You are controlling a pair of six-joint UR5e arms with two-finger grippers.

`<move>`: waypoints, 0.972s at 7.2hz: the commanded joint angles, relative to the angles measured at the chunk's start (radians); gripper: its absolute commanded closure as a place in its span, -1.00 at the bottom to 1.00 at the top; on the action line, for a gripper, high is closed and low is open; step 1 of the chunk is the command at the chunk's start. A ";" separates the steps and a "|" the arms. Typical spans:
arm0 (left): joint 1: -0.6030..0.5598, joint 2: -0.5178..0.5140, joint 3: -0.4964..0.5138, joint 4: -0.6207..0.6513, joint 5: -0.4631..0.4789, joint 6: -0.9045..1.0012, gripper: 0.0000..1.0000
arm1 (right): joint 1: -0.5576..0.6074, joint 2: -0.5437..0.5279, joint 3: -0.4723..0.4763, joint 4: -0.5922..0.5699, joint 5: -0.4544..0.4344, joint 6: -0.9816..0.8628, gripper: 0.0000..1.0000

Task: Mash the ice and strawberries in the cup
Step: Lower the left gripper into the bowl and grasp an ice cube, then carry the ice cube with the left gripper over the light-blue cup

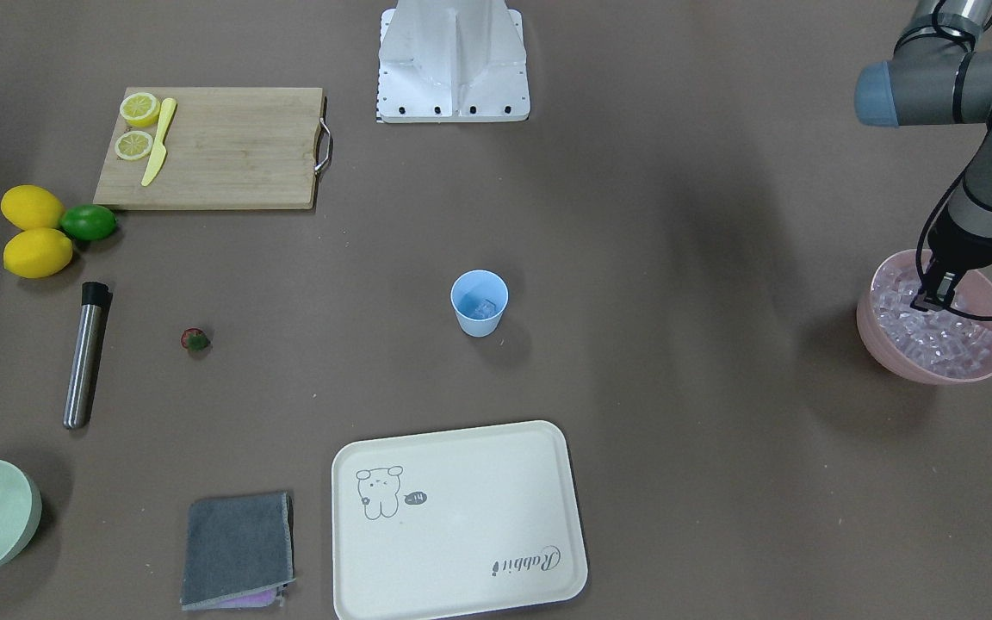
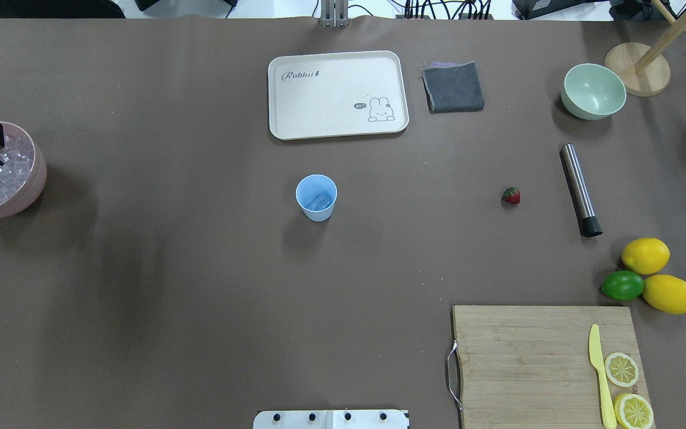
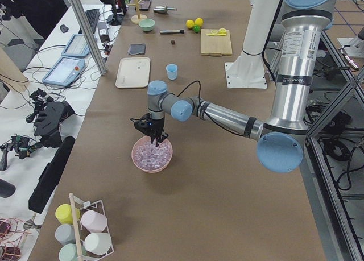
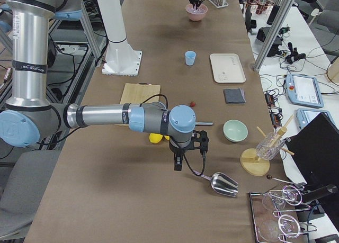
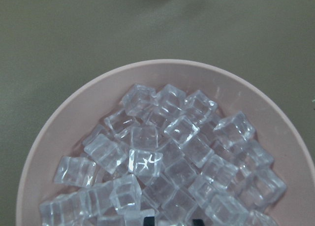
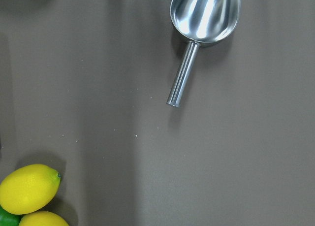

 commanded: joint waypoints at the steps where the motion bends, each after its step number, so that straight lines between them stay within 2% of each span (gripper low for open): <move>1: -0.038 -0.006 -0.112 0.035 0.049 0.020 1.00 | 0.000 0.015 0.003 0.001 0.000 0.001 -1.00; 2: -0.036 -0.036 -0.183 0.034 0.104 0.020 1.00 | 0.002 0.035 0.003 -0.001 -0.003 0.001 -1.00; 3: -0.015 -0.146 -0.191 0.023 0.143 0.018 1.00 | 0.002 0.038 0.004 0.001 -0.006 0.001 -1.00; 5: 0.153 -0.324 -0.179 -0.012 0.227 0.020 1.00 | 0.006 0.017 0.006 0.001 -0.009 0.000 -1.00; 7: 0.313 -0.424 -0.150 -0.096 0.289 0.023 1.00 | 0.018 0.000 0.004 -0.004 -0.014 0.001 -1.00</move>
